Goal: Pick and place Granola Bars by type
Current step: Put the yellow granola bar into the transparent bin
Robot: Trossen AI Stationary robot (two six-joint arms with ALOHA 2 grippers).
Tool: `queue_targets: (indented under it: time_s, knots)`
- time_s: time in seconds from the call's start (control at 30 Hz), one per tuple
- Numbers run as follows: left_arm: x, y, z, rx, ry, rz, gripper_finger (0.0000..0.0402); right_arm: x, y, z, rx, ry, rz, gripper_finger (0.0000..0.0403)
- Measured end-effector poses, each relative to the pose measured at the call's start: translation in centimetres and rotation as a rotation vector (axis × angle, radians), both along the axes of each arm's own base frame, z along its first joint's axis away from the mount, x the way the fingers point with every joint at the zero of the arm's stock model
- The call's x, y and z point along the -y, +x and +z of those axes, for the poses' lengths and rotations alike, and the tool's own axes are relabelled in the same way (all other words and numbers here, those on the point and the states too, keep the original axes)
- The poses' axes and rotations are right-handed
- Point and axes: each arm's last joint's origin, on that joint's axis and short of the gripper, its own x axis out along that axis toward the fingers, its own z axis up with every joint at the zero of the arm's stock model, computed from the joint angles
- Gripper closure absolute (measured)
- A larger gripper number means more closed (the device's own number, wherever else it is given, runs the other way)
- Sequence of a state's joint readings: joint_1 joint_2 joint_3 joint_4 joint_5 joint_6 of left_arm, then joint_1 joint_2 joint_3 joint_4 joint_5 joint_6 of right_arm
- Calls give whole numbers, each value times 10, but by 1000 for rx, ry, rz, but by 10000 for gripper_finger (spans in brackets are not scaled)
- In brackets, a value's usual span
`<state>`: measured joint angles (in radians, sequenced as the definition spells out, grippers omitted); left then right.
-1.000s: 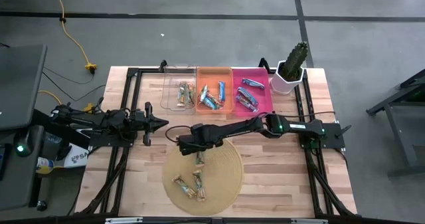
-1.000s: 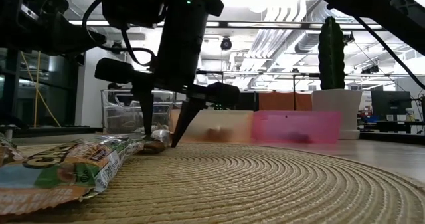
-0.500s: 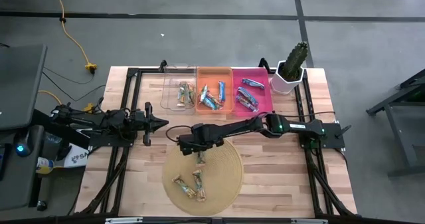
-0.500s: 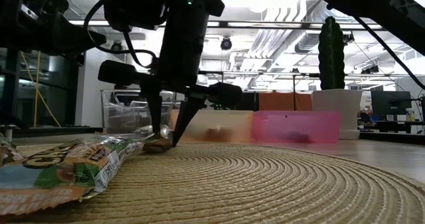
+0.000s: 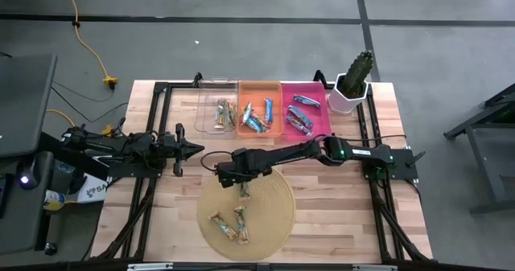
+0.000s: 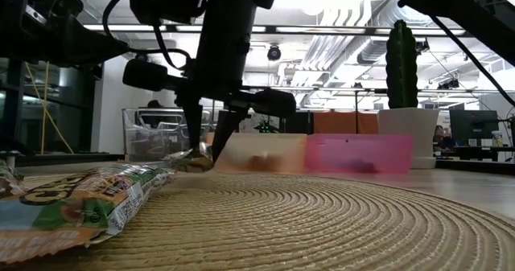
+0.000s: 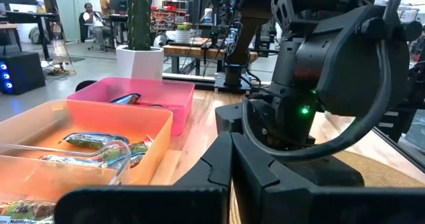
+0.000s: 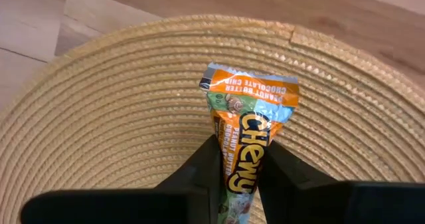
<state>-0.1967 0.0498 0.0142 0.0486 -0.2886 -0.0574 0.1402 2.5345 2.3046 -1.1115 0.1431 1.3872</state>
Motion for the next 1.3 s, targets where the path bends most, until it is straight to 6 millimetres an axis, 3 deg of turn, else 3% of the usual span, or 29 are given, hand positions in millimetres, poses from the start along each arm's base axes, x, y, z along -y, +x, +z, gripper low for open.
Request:
queue_targets:
  time_s: [0.27, 0.43, 0.97, 1.3]
  knots:
    - [0, 0, 0, 0, 0, 0, 401, 0, 0, 5, 11, -2, 7, 347]
    - [0, 0, 0, 0, 0, 0, 401, 1, -1, 22, 60, -12, 25, 345]
    - [0, 0, 0, 0, 0, 1, 401, -3, -26, 118, 271, -234, 96, 352]
    - [0, 0, 0, -2, 0, 1, 401, -12, -49, 168, 322, -493, 271, 352]
